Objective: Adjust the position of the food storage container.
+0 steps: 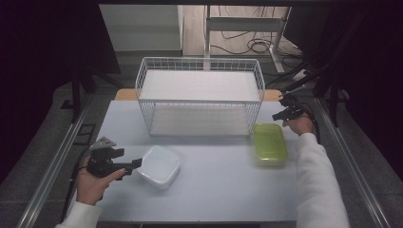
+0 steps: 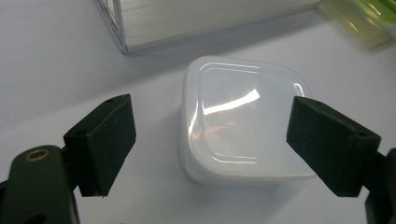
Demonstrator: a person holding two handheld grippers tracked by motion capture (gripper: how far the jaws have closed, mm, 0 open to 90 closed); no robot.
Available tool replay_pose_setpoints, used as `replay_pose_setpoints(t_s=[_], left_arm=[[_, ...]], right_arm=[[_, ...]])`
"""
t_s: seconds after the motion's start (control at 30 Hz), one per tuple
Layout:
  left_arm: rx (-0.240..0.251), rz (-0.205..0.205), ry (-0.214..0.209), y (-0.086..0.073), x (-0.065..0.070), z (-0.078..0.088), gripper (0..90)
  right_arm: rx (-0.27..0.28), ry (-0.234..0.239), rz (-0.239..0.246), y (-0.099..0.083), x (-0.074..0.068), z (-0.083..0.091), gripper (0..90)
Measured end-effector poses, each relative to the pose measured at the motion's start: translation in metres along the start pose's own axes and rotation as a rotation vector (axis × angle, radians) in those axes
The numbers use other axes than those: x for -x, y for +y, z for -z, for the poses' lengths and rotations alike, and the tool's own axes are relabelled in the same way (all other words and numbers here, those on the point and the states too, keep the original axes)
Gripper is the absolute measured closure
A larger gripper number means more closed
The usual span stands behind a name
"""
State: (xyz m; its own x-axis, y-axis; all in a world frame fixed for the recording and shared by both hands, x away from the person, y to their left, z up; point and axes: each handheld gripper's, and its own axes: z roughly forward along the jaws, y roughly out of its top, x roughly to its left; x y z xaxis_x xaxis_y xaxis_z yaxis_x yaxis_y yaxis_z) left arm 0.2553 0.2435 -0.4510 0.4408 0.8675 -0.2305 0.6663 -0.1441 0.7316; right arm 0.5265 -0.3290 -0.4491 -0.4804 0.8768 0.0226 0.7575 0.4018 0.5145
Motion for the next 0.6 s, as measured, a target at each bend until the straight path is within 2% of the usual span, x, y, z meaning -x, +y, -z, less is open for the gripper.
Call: replay_pose_setpoints(t_s=[0.07,0.23,0.33,0.6], left_arm=[[-0.004,-0.003,0.003,0.000,0.000,-0.001,15.3],[-0.007,-0.009,-0.001,0.000,-0.001,-0.001,15.3],[-0.006,-0.007,-0.005,0.000,0.000,-0.002,15.3],[0.008,0.001,-0.021,0.001,0.000,0.001,15.3]], right_arm=[[-0.017,0.007,0.013,0.005,-0.005,-0.007,89.0],[-0.051,0.017,0.039,0.004,-0.012,-0.011,89.0],[-0.058,0.017,0.026,-0.001,-0.013,-0.010,89.0],[-0.075,0.031,0.044,-0.021,-0.022,-0.003,89.1]])
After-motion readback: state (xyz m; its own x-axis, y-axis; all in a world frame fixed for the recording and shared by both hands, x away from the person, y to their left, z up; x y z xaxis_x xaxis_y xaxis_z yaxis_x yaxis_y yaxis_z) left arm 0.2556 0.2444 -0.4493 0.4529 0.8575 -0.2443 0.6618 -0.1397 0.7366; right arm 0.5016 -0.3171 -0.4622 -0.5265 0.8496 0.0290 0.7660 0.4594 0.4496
